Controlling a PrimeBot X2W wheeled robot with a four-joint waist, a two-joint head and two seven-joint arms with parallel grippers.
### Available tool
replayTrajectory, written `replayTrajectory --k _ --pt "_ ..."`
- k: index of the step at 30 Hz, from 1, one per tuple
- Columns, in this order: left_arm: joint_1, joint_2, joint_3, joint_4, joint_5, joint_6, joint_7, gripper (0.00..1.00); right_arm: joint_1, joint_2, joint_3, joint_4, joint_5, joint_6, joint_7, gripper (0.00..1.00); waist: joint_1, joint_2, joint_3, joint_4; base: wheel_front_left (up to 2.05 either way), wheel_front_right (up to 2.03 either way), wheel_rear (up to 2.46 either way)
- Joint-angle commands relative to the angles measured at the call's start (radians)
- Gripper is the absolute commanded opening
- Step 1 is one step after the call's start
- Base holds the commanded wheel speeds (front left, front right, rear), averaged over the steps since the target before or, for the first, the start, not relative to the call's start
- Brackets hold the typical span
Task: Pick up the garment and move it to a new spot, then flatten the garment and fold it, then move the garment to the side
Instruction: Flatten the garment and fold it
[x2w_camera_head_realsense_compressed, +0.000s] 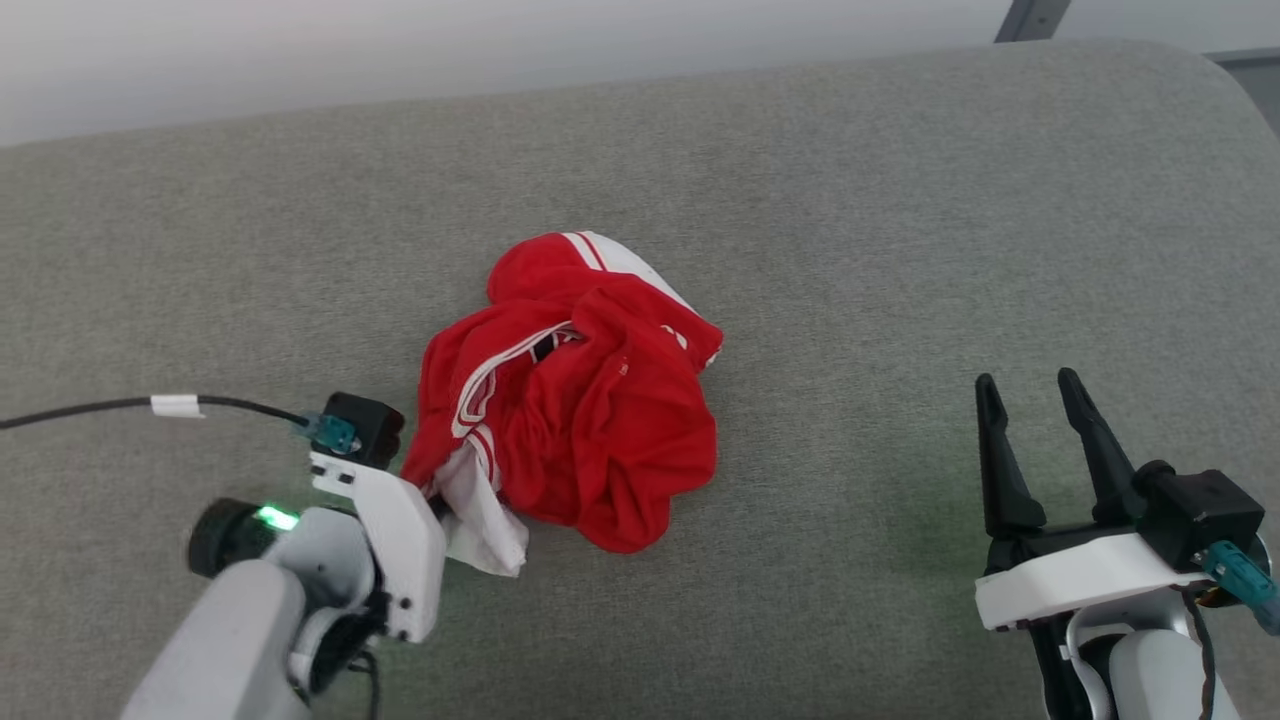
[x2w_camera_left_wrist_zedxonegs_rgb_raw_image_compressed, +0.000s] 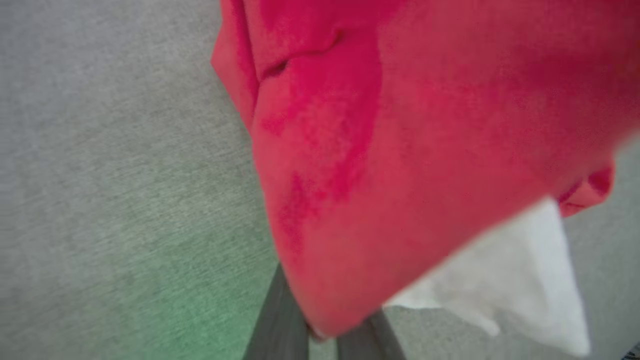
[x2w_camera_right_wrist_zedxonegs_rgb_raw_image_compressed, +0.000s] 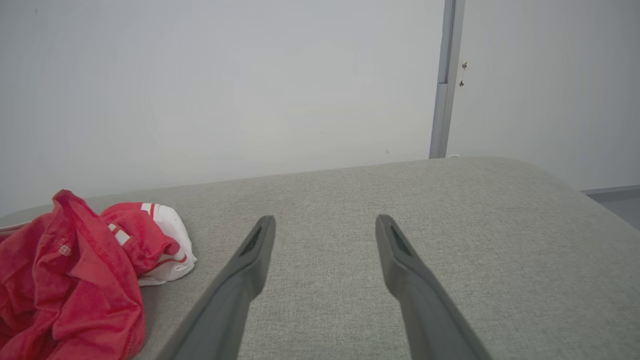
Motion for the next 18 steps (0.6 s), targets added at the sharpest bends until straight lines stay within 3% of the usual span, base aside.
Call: replayTrajectory --k 1,13,16,18 --pt "0.003 0.032 0.009 -0.018 0.001 0.001 0.008 0.00 -0.005 0.000 -0.005 -0.002 -0.005 0.000 -0.007 1.00 0.0000 0.0000 -0.004 0.011 0.00 0.00 0.00" --pt "0.083 0.226 0.143 -0.231 -0.014 0.092 0.105 0.00 0.006 0.000 -0.005 -0.018 -0.021 0.000 0.010 1.00 0.0000 0.0000 -0.015 0.057 0.00 0.00 0.00" --pt "0.118 0.247 0.145 -0.203 -0.020 0.090 0.120 0.00 0.007 0.000 0.001 -0.019 -0.022 0.000 0.015 1.00 0.0000 0.0000 -0.013 0.061 0.00 0.00 0.00" --pt "0.125 0.229 0.146 -0.172 -0.044 0.080 0.108 0.00 0.006 0.000 0.004 -0.017 -0.023 0.000 0.015 1.00 0.0000 0.0000 -0.013 0.064 0.00 0.00 0.00"
